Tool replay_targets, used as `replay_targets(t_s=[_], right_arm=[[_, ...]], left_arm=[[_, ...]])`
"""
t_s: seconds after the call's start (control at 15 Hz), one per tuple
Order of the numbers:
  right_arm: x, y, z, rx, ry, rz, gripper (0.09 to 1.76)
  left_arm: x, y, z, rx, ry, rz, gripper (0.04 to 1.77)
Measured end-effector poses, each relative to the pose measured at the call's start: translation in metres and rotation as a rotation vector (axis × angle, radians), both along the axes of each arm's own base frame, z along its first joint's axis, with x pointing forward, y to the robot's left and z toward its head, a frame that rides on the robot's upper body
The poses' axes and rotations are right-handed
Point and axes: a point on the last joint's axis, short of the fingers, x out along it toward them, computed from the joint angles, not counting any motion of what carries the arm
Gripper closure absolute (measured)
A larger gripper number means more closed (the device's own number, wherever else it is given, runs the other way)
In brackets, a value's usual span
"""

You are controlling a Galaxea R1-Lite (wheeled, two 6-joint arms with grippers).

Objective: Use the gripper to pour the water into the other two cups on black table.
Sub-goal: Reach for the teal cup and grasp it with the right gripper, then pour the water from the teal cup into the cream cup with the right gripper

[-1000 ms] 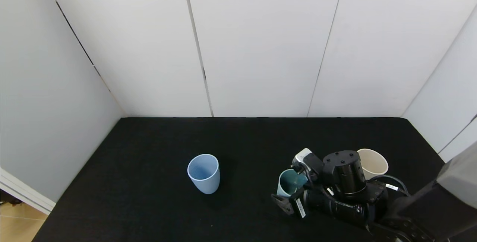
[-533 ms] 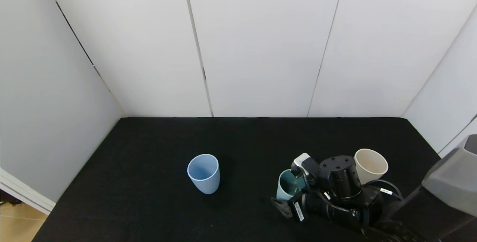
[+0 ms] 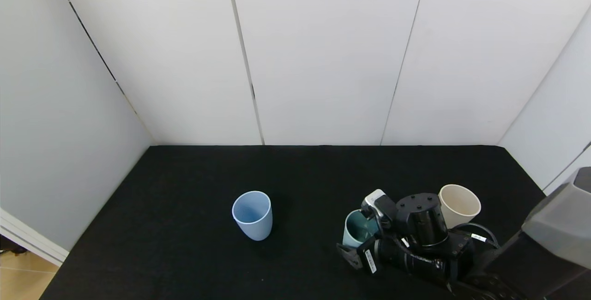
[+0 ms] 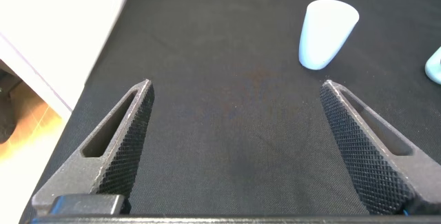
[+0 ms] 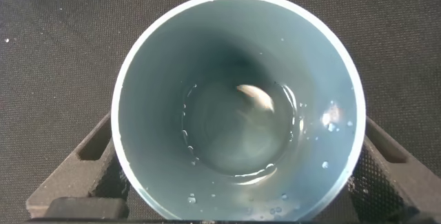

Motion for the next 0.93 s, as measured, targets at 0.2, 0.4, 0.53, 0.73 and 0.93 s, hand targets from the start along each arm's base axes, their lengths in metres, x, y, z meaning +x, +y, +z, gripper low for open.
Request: replay_targets(t_s=[0.2,0.4,0.53,0.73,0.93], right_arm=[[0.002,0.000,0.002,0.000,-0.013,-0.046,0.58],[0.001,0.000,0.007,0.009,-0.024,-0.052,0.62],[0.000,-0.001,0.015,0.022,-0.039,-0.054,0.62],[-0.002,-0.008,0.035,0.050,-0.082,-0.072,0.62],[-0.003,-0.025,0.059,0.058,-0.109,-0.126,0.62]], left_arm=[[0.000,0.000,0.000,0.000,0.000,0.000,0.09],[0.000,0.000,0.000,0.000,0.000,0.000,0.09],[0.000,0.000,0.000,0.000,0.000,0.000,0.09],[0.000,0.000,0.000,0.000,0.000,0.000,0.09],[0.000,0.000,0.000,0.000,0.000,0.000,0.09]])
